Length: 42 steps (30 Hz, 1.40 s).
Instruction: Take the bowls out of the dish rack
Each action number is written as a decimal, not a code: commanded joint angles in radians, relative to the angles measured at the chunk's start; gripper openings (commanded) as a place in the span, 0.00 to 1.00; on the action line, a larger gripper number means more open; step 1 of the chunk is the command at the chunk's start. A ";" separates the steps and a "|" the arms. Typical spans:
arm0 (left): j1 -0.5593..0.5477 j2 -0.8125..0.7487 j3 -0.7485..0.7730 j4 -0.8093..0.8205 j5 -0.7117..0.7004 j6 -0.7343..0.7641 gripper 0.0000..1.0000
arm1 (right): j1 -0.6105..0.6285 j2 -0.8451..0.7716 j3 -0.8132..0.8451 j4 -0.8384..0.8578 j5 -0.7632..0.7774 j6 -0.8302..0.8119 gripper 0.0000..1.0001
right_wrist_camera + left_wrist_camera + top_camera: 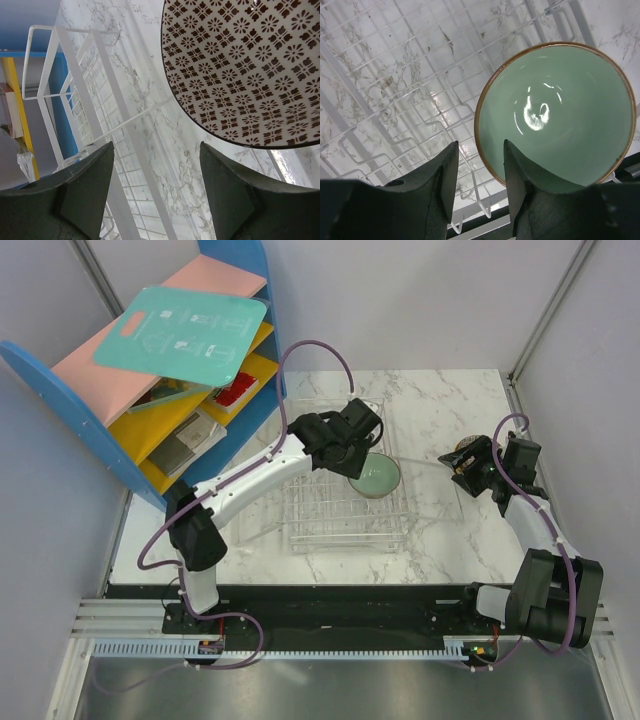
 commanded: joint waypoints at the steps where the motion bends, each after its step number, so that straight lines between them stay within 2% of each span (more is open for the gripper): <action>1: 0.001 -0.006 -0.059 0.036 0.031 -0.040 0.46 | 0.003 -0.014 0.025 0.035 0.010 -0.016 0.77; 4: 0.001 -0.017 -0.095 0.062 0.040 -0.042 0.43 | 0.003 -0.016 0.021 0.041 0.013 -0.018 0.77; 7: 0.001 -0.016 -0.099 0.079 0.052 -0.038 0.35 | 0.003 -0.014 0.018 0.040 0.013 -0.015 0.77; 10: 0.000 -0.017 -0.095 0.089 0.065 -0.032 0.21 | 0.003 -0.016 0.012 0.046 0.016 -0.008 0.77; 11: 0.001 -0.020 -0.095 0.092 0.065 -0.029 0.12 | 0.003 -0.014 0.011 0.046 0.016 -0.005 0.77; 13: 0.001 -0.025 -0.092 0.101 0.057 -0.022 0.02 | 0.003 -0.013 0.008 0.046 0.014 -0.008 0.76; 29: 0.010 -0.020 0.059 0.104 -0.041 0.029 0.02 | 0.003 -0.013 0.025 0.048 0.007 0.008 0.77; 34: 0.012 -0.026 0.100 0.108 -0.102 0.024 0.02 | 0.005 -0.028 0.057 0.136 -0.099 0.110 0.78; 42: 0.029 -0.075 0.100 0.127 -0.155 0.028 0.02 | 0.040 -0.094 0.085 0.173 -0.127 0.105 0.78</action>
